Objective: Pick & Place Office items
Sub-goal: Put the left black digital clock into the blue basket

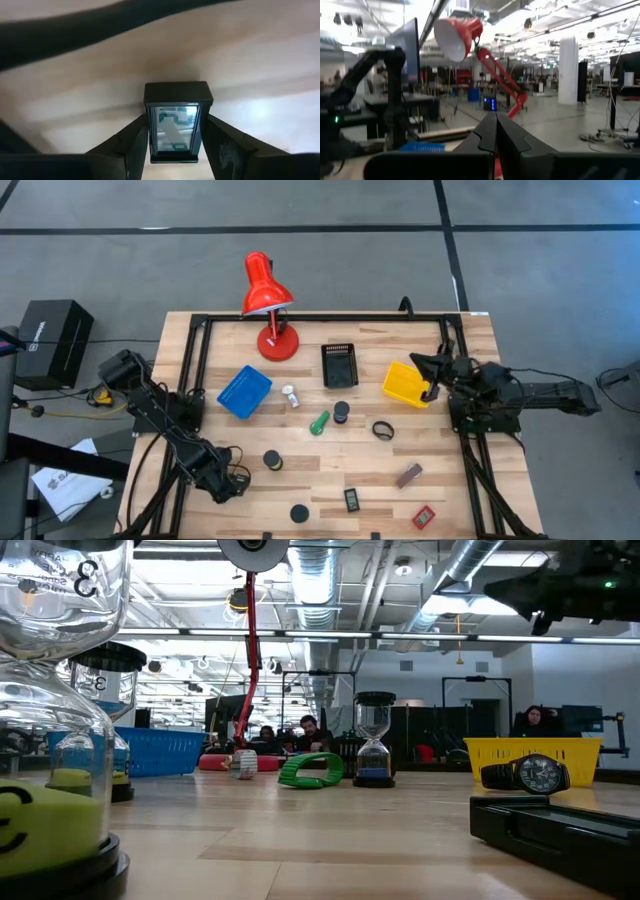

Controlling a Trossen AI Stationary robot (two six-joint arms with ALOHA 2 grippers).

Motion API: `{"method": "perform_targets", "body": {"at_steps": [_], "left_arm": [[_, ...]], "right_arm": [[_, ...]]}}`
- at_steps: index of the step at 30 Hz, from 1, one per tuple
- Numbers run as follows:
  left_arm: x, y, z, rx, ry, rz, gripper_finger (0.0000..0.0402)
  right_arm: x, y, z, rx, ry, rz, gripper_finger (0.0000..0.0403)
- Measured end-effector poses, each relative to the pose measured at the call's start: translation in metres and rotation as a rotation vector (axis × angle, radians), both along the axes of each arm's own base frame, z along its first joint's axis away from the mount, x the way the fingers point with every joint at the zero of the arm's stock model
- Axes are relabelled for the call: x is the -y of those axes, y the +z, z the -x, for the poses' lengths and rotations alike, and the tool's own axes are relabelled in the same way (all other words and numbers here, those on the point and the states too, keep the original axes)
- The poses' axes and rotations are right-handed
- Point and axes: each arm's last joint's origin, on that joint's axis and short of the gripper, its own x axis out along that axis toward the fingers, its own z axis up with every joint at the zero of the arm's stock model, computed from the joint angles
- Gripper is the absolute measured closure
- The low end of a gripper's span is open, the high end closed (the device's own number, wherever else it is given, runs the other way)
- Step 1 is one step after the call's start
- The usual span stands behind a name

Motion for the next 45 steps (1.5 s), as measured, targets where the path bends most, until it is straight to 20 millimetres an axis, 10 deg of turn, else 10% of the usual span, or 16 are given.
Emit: {"method": "perform_targets", "body": {"at_steps": [12,27,37,45], "left_arm": [[-0.023,0.032,0.007,0.207,0.053,-0.154,0.0238],[-0.113,0.096,-0.003,0.668,-0.068,-0.699,0.0237],[-0.168,0.109,-0.006,0.566,-0.246,-0.929,0.0239],[-0.193,0.080,-0.011,0.364,-0.438,-0.909,0.0238]], "right_arm": [[0.001,0.017,-0.023,-0.107,-0.010,0.025,0.0402],[0.004,0.020,-0.073,-0.299,0.000,-0.017,0.0402],[0.006,0.012,-0.122,-0.446,0.001,-0.031,0.0402],[0.004,0.001,-0.154,-0.543,0.015,-0.020,0.0402]]}}
